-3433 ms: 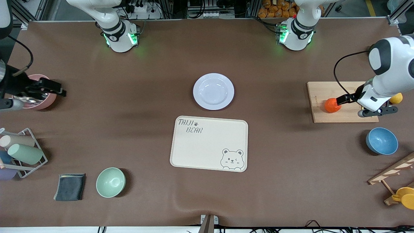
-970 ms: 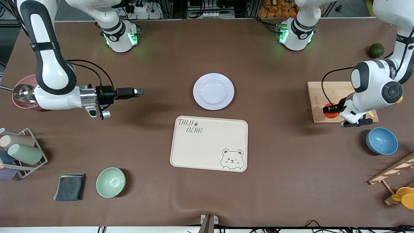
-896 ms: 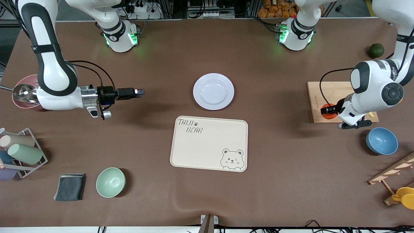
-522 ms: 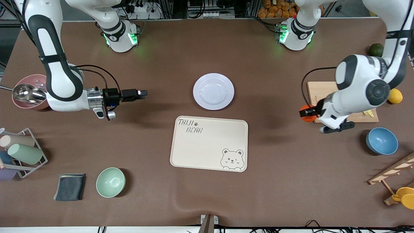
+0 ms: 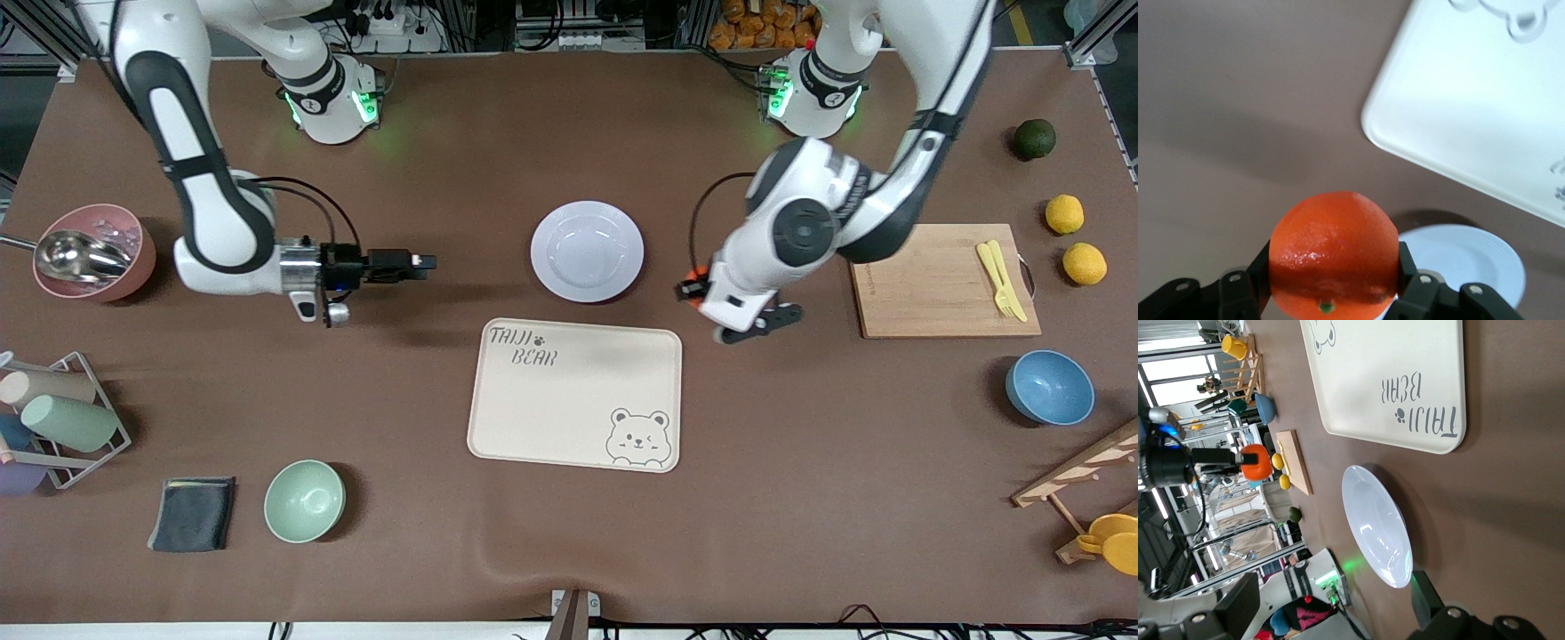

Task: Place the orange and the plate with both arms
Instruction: 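Carry the orange with the left gripper over the white plate, then open the left gripper to drop the orange onto the plate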

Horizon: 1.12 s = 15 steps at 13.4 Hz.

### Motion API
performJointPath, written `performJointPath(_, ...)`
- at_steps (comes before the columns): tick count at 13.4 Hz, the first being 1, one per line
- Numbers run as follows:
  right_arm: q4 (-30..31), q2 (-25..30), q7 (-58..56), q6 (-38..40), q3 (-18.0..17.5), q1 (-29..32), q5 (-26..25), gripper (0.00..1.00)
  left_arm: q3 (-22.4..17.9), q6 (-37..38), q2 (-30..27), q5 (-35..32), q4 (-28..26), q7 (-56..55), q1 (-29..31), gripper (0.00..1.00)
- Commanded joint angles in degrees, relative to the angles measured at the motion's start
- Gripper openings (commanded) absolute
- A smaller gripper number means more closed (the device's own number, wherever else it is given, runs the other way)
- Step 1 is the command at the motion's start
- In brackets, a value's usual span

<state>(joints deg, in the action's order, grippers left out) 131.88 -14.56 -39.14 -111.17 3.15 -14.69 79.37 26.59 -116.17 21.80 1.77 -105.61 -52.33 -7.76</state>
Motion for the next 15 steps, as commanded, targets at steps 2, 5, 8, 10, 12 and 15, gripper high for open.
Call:
performJointPath(2, 1.72, -1.34, -5.23, -3.62, 0.37, -3.68, 5.70, 1.00, -0.49, -3.79, 6.05, 0.43, 2.52, -9.77, -7.08, 0.00)
performJointPath(5, 1.72, -3.81, -11.03, -3.35, 0.37, -3.68, 8.87, 1.00, -0.75, -10.38, 10.53, -0.01, 2.16, -18.04, -13.05, 0.00)
performJointPath(8, 1.80, -3.99, -11.66, -3.26, 0.37, -3.68, 8.96, 1.00, -0.75, -13.03, 12.22, -0.01, 1.82, -21.75, -16.05, 0.00)
performJointPath(10, 1.80, -4.16, -12.10, -3.26, 0.37, -3.59, 8.96, 1.00, -0.84, -13.64, 13.27, -0.01, 1.73, -22.81, -17.02, 0.00)
performJointPath(12, 1.80, -4.51, -12.10, -3.35, 0.37, -3.68, 9.05, 1.00, -0.93, -16.10, 13.71, -0.01, -0.11, -23.95, -17.99, 0.13)
performJointPath(15, 1.80, -4.69, -12.45, -3.35, 0.37, -4.03, 10.10, 1.00, -1.02, -19.18, 14.77, -0.79, -0.56, -24.04, -18.34, 1.00)
